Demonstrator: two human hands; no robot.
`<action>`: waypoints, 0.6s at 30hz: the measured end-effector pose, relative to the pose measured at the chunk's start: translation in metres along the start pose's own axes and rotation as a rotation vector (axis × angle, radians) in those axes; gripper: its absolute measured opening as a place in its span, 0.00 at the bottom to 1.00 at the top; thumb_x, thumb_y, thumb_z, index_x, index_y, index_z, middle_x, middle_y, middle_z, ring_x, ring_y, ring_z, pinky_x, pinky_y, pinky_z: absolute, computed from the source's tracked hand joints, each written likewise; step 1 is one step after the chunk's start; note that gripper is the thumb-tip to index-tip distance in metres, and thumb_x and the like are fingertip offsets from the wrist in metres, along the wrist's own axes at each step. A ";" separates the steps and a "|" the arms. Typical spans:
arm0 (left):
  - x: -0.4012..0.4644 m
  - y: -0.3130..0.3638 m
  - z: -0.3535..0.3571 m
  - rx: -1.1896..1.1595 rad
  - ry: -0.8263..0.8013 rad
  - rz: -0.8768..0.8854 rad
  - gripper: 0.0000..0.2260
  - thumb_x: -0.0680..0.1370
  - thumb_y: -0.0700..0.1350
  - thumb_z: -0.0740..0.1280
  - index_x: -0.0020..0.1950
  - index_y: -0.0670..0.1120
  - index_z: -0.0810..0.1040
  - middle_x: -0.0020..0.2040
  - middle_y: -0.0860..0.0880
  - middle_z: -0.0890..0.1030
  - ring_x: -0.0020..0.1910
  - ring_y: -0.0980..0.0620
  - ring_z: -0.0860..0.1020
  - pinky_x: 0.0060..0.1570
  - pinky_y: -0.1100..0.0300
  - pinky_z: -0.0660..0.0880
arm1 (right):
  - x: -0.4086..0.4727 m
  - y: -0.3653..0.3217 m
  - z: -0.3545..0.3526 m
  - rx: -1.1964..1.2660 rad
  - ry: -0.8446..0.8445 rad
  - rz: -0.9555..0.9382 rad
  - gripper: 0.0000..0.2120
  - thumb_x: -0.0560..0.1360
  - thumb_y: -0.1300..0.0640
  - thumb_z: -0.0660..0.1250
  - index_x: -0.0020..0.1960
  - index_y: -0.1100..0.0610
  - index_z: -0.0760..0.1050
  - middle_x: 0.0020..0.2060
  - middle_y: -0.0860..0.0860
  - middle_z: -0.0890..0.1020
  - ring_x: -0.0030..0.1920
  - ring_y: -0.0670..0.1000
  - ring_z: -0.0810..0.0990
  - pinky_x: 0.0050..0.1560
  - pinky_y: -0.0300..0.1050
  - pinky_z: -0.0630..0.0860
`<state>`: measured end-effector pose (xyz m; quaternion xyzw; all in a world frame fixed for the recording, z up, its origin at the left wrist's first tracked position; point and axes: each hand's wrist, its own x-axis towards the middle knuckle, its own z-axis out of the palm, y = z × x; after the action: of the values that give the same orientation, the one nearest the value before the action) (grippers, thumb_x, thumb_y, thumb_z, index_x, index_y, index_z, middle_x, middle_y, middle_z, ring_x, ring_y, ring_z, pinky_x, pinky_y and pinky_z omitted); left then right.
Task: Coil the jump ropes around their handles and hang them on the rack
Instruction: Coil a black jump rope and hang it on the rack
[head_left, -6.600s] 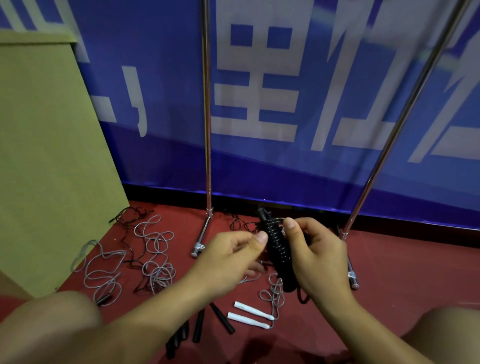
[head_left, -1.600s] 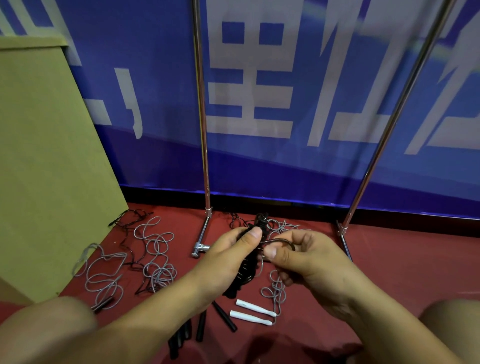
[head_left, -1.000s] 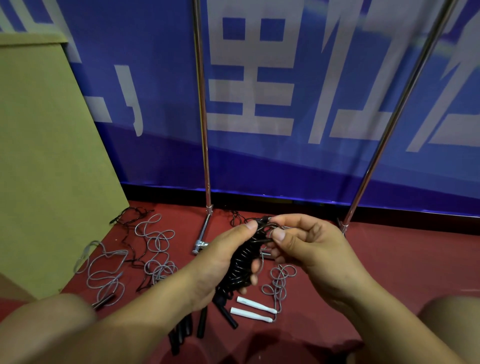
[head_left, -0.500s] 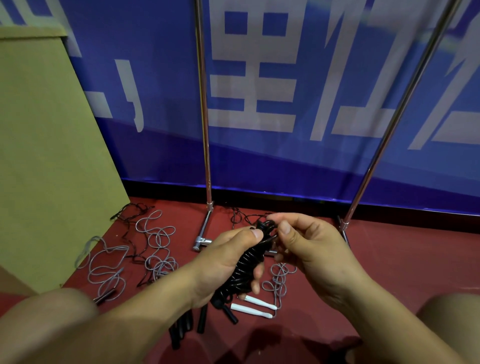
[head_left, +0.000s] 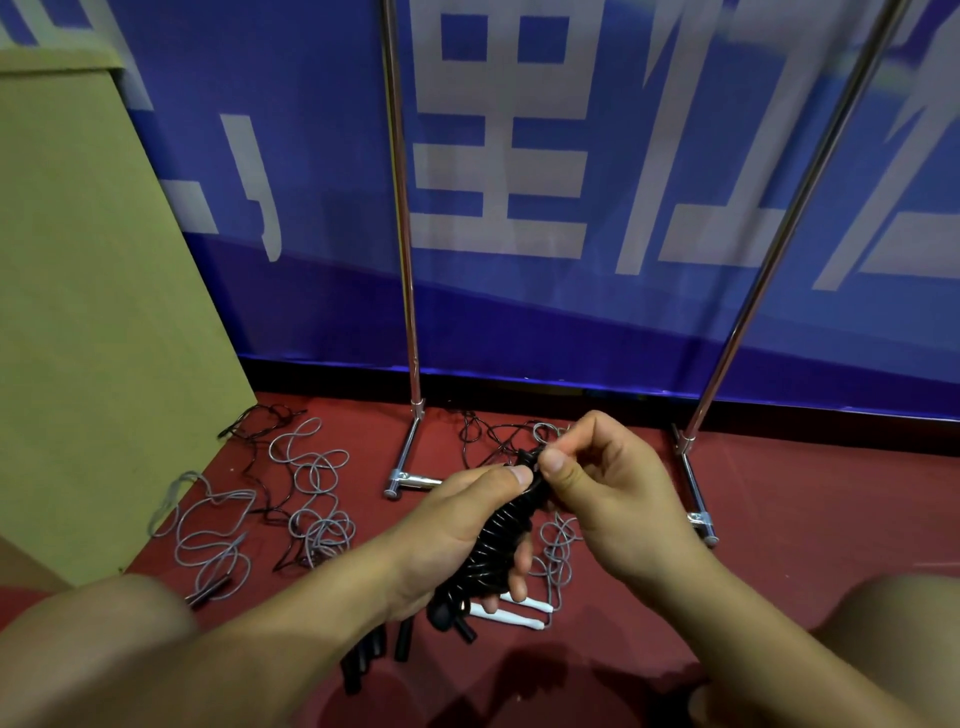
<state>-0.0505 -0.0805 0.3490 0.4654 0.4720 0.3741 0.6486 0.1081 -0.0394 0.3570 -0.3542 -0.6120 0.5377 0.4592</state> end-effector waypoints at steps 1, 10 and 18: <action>0.000 0.000 0.000 -0.005 0.001 0.004 0.23 0.76 0.59 0.61 0.59 0.42 0.76 0.33 0.43 0.78 0.28 0.45 0.78 0.26 0.59 0.71 | 0.000 0.002 0.001 -0.060 0.031 -0.037 0.08 0.74 0.61 0.72 0.39 0.58 0.73 0.31 0.53 0.79 0.32 0.47 0.77 0.35 0.40 0.74; 0.002 0.003 -0.005 0.058 0.046 0.033 0.29 0.74 0.58 0.65 0.56 0.31 0.71 0.31 0.43 0.77 0.28 0.45 0.77 0.24 0.60 0.72 | 0.001 0.001 0.001 -0.168 0.137 -0.076 0.06 0.73 0.58 0.74 0.39 0.56 0.79 0.35 0.46 0.84 0.36 0.43 0.81 0.39 0.37 0.76; 0.005 0.004 -0.010 0.076 0.094 0.050 0.21 0.75 0.58 0.65 0.49 0.39 0.72 0.30 0.43 0.76 0.27 0.45 0.77 0.25 0.59 0.73 | 0.001 0.001 0.005 -0.016 0.046 -0.033 0.07 0.75 0.67 0.70 0.46 0.56 0.79 0.35 0.46 0.84 0.37 0.41 0.81 0.39 0.33 0.76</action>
<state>-0.0589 -0.0718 0.3504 0.4830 0.5043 0.3935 0.5980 0.1033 -0.0395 0.3561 -0.3599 -0.6114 0.5167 0.4792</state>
